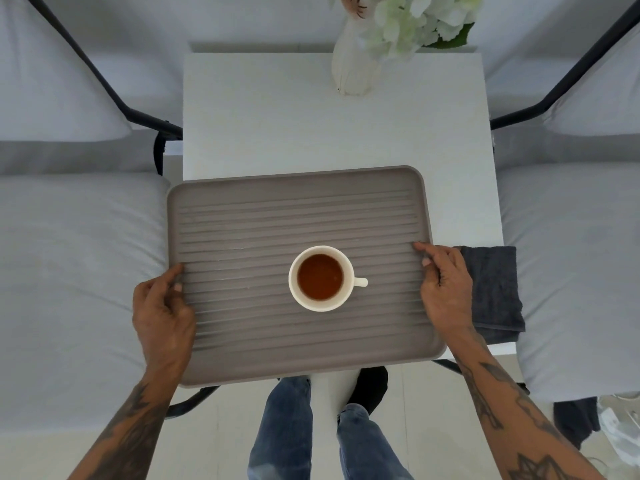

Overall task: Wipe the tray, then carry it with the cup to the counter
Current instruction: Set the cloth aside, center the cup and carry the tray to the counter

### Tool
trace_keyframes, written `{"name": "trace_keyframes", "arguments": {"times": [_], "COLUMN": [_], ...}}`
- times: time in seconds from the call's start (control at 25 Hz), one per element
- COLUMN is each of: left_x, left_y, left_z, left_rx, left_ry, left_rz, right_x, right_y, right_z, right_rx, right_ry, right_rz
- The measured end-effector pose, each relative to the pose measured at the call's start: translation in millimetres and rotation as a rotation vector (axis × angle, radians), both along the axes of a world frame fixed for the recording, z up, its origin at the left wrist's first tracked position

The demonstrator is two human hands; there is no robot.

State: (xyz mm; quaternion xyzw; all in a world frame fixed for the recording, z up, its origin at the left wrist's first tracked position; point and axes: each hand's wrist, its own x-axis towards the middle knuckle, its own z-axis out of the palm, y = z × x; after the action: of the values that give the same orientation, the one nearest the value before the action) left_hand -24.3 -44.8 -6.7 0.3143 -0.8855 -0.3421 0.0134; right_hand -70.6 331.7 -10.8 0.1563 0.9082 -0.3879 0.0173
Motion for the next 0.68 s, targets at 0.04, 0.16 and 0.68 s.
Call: {"name": "trace_keyframes", "arguments": {"times": [0.04, 0.16, 0.68], "left_x": [2, 6, 18], "left_y": [-1, -6, -27], "left_z": [2, 11, 153], "left_rx": [-0.003, -0.005, -0.034], "left_ry": [0.006, 0.024, 0.166], "left_rz": [0.018, 0.063, 0.097], "right_x": [0, -3, -20], "right_y": [-2, -7, -28], "right_z": [2, 13, 168], "right_rx": [0.008, 0.025, 0.058], "right_ry": [0.001, 0.040, 0.207], "right_rz": [0.012, 0.046, 0.143]}}
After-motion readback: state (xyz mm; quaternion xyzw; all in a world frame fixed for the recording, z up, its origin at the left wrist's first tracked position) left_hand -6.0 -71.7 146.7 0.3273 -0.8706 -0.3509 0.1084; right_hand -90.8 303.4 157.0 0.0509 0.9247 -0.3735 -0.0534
